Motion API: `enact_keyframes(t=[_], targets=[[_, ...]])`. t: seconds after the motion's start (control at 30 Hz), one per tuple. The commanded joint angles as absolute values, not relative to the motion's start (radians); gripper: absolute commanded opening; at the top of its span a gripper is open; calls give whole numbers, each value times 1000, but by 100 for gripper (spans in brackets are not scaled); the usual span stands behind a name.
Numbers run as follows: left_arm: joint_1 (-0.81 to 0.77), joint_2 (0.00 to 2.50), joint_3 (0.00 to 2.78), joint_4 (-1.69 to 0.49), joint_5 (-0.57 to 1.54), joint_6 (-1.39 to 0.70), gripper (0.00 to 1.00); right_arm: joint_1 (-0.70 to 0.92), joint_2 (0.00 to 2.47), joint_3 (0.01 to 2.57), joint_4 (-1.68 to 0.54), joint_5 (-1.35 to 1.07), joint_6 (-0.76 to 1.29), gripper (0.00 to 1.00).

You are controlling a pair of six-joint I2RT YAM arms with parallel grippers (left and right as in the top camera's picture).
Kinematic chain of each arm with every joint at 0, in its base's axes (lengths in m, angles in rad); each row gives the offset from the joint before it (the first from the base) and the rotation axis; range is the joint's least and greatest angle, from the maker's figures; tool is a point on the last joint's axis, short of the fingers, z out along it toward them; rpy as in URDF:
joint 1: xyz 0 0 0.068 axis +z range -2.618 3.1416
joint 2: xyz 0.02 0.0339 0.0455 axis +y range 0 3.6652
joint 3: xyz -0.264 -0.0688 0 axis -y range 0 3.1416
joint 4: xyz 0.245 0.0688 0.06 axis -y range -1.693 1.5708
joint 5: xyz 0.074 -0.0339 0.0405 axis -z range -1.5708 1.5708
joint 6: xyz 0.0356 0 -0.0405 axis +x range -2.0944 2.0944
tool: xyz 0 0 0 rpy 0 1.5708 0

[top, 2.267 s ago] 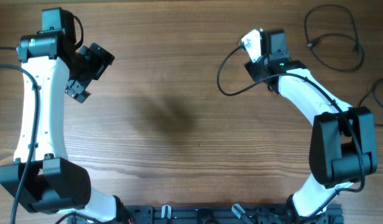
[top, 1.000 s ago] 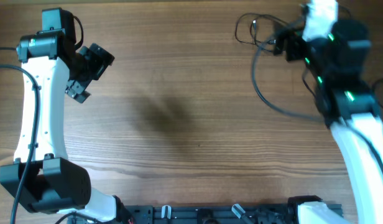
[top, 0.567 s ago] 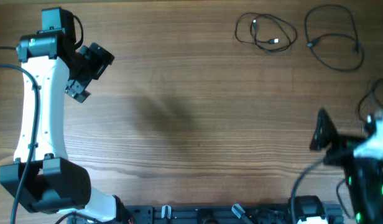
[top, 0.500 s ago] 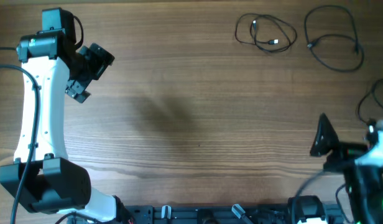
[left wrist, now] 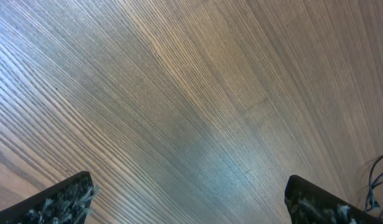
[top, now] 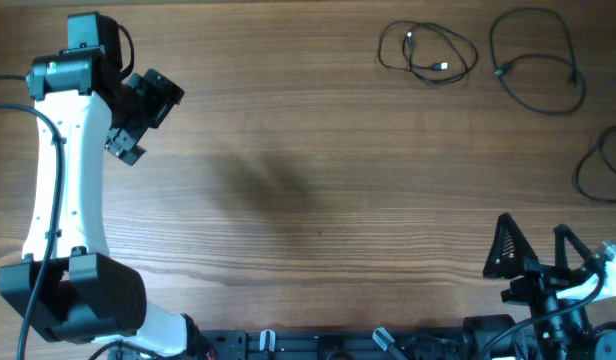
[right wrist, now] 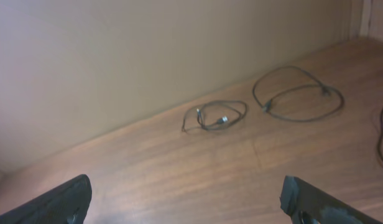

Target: Untangle cables

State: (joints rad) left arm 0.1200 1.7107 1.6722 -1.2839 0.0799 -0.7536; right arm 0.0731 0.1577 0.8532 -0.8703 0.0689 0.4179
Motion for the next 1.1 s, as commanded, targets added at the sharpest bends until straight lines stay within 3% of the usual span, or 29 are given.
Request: enact_keyframes(t=[0.0, 0.13, 0.3, 0.63, 0.8, 1.07], targets=[[122, 1705, 1683, -1284, 89, -763, 100, 75, 147, 845, -844, 108, 437, 100], [122, 1705, 1683, -1284, 89, -763, 100, 75, 147, 776, -739, 27, 318, 100], [122, 1705, 1683, -1284, 89, -764, 100, 75, 151, 587, -436, -243, 75, 100], [122, 1705, 1683, -1284, 89, -763, 100, 74, 124, 379, -233, -97, 81, 100], [122, 1705, 1683, -1284, 89, -763, 100, 69, 64, 234, -62, -90, 80, 100], [122, 1705, 1683, -1284, 89, -763, 100, -22, 3, 74, 27, -110, 162, 100]])
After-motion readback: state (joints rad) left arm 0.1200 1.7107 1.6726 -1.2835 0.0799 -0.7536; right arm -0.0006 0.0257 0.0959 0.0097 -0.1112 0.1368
